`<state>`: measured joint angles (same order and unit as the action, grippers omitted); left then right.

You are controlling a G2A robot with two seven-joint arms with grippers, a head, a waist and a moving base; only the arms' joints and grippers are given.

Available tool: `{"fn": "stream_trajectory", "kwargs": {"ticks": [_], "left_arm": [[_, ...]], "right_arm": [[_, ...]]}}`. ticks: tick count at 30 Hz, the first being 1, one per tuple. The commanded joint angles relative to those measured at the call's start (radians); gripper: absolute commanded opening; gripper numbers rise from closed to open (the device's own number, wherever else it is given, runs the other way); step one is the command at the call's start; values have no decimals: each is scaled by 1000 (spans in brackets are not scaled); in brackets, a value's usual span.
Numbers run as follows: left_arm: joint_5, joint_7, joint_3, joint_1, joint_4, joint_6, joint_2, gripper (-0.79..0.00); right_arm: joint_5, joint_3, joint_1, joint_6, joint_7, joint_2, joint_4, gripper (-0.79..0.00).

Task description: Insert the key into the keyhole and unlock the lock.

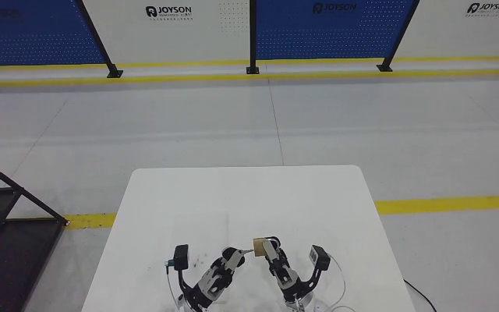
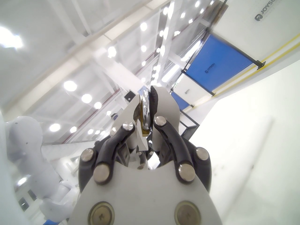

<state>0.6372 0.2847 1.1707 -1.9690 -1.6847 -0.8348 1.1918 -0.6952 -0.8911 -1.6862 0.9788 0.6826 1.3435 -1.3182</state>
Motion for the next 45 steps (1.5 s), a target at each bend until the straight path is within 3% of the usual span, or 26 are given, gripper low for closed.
{"fn": "stream_trajectory", "kwargs": {"ticks": [1,45], "left_arm": [[-4,-6,0,1,-1,2,-1,-785],[27,35,-29,27,18,52,3,-785]], "right_arm": [[-1,-1,0,-1,0,1,1,-785],[-15,-27,-13,1,6,21,1,-785]]}}
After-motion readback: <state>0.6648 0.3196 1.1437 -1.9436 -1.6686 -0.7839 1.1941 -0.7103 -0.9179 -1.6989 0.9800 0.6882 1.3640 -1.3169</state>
